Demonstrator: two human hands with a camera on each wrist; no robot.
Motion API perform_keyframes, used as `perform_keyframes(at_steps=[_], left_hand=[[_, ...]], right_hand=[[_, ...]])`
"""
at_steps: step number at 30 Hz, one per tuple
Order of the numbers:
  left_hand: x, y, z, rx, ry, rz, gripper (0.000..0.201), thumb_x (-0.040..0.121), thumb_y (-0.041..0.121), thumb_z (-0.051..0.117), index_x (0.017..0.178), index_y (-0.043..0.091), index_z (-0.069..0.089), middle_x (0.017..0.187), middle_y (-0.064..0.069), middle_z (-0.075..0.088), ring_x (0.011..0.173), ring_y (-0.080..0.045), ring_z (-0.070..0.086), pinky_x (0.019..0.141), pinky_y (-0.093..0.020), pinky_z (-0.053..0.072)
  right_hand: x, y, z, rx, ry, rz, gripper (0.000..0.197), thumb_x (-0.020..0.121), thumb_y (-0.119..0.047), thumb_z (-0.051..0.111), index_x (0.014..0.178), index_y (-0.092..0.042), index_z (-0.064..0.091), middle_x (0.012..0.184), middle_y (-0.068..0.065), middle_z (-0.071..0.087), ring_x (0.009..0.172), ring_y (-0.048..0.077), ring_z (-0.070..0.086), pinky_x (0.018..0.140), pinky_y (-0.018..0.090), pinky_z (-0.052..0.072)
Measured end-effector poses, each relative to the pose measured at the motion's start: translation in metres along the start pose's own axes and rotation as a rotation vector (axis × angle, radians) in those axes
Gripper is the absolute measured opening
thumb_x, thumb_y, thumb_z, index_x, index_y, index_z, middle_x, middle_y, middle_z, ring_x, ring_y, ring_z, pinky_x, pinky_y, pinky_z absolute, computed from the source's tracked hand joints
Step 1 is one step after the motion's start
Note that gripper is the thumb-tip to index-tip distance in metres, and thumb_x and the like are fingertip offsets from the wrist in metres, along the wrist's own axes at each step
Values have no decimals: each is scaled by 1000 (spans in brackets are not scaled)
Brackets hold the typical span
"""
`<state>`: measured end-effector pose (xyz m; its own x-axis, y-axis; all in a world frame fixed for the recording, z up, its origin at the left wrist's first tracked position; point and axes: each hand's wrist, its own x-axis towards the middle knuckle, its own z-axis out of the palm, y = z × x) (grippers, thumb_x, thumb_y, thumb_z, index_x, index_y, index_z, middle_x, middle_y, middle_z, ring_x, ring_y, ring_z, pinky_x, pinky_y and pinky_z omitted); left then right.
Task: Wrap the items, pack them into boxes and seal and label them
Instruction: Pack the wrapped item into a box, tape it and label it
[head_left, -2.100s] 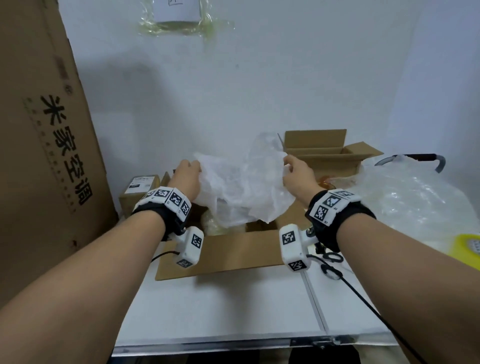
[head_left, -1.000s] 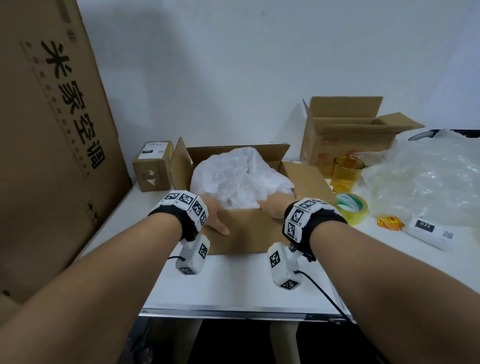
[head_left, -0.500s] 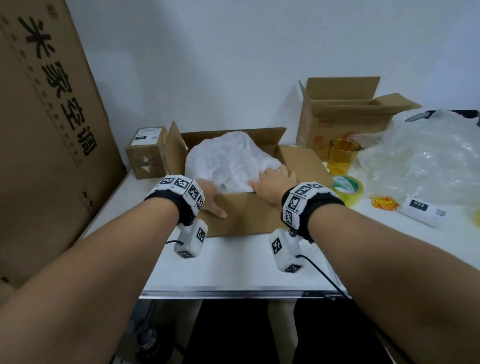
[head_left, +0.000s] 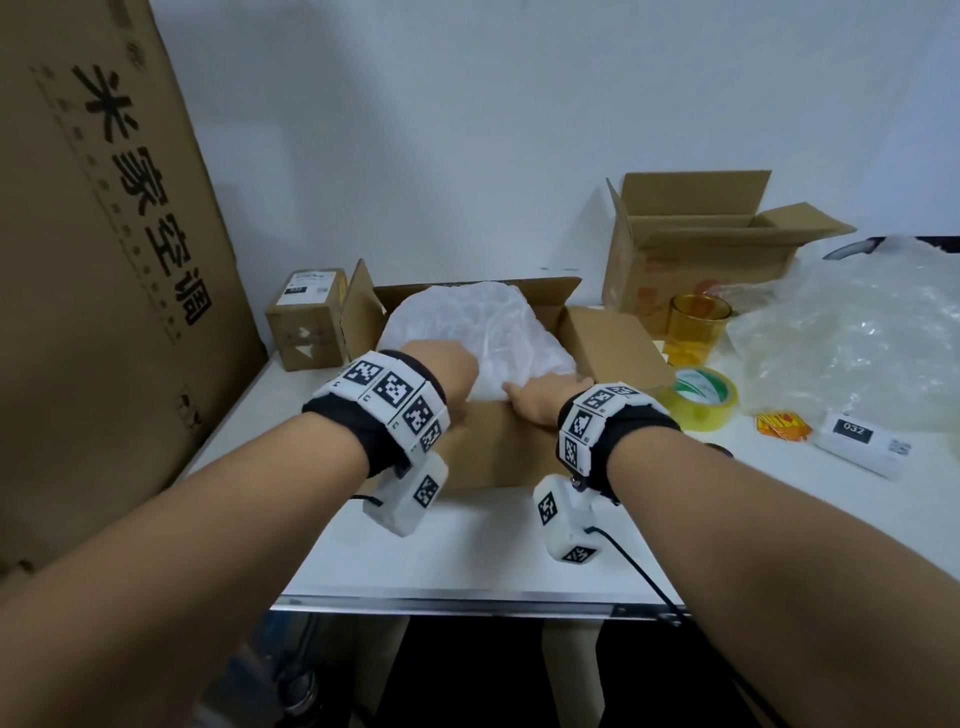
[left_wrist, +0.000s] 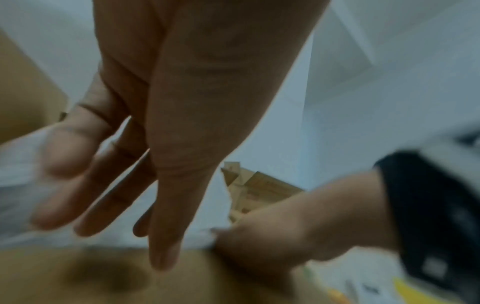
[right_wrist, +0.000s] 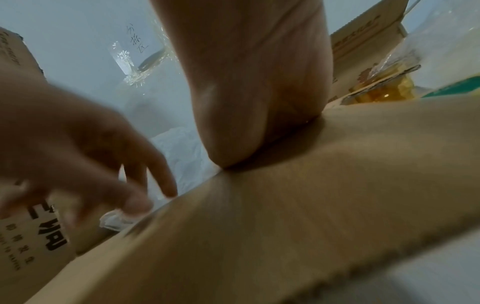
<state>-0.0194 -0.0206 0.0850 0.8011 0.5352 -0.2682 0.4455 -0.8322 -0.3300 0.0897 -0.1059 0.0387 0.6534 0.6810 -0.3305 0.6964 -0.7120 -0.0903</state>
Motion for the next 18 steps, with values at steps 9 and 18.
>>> perform_keyframes(at_steps=[9,18], left_hand=[[18,-7,-11,-77,138,10,111,71,68,71,154,41,2,164,-2,-4,146,-38,14,110,-57,28],[39,-26,26,92,-160,-76,137,40,92,65,141,58,-21,163,0,-18,147,-39,18,111,-57,29]], right_hand=[[-1,9,7,-78,-11,-83,121,66,-97,27,154,-14,20,157,19,22,144,40,19,117,50,16],[12,19,14,-121,15,-226,107,76,-61,69,155,-24,8,159,7,17,146,38,8,112,61,22]])
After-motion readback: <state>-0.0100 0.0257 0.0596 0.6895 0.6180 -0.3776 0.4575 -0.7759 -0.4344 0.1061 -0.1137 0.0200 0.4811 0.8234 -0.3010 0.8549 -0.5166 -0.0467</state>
